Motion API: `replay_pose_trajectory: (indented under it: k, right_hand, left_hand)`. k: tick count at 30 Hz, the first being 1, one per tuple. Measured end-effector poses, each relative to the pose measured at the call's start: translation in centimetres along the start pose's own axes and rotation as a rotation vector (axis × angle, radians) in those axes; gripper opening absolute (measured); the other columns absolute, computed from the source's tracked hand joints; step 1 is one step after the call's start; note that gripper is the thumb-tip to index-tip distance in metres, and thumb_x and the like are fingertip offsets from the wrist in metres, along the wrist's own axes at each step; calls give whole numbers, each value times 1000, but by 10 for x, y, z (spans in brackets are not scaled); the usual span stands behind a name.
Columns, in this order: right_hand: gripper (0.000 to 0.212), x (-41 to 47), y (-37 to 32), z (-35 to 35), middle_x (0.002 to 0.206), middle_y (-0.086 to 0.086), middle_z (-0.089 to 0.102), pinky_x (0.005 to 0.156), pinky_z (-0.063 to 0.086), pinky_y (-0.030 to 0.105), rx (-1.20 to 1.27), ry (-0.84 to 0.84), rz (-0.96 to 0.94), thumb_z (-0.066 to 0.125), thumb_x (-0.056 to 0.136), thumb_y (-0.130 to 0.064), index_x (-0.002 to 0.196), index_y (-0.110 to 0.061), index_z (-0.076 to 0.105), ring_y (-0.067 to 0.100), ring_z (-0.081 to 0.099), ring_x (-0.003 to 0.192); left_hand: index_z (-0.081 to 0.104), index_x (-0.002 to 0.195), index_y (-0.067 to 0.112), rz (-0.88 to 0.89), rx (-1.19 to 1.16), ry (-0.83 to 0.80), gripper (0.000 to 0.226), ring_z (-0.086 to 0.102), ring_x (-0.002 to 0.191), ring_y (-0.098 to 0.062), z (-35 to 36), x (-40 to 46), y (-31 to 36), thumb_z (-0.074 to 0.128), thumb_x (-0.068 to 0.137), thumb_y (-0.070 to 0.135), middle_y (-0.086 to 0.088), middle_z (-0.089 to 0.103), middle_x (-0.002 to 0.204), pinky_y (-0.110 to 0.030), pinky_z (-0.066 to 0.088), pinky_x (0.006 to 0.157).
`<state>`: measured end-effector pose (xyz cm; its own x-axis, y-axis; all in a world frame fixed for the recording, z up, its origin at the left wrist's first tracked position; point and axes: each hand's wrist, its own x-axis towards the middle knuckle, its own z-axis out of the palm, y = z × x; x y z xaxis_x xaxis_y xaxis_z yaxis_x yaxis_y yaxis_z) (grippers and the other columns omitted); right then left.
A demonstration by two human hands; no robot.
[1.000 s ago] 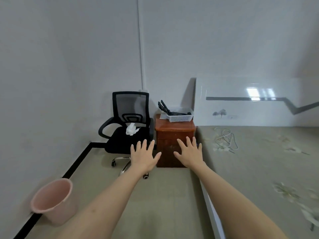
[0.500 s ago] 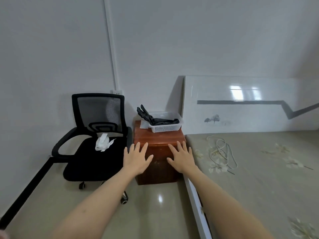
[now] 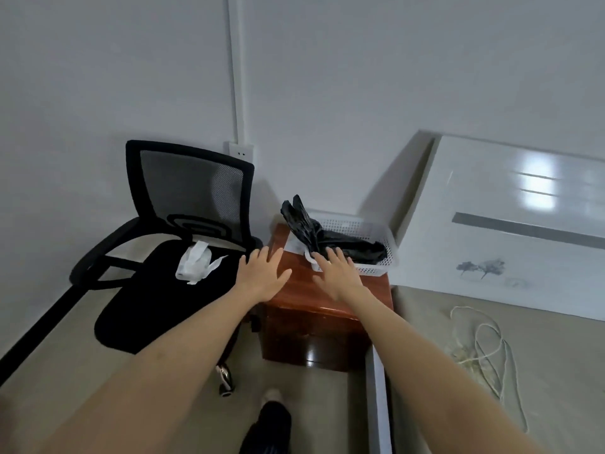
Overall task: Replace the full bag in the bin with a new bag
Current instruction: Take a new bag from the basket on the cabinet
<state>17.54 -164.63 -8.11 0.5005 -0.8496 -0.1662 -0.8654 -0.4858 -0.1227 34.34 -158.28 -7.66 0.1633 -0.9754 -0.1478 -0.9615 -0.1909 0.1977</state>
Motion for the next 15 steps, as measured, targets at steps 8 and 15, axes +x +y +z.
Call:
replay_pose_trajectory:
  k: [8,15]
  right_hand:
    - [58,177,38,-6,155,13,17,117,18,42,200,-143,-41,42,95,-24,146,-15,18,30,11,144]
    - [62,268,32,-8,151,12,30,111,30,40,511,-178,33,48,91,-20,145,-11,19,30,29,138]
  left_hand:
    - [18,144,13,-81,-413,-135,57,22,138,-32,-3,184,-29,35,95,38,-14,24,151,-43,27,111]
    - [21,142,11,-313,-868,-202,57,35,134,-27,-3,275,-26,48,93,22,-11,32,148,-34,34,104]
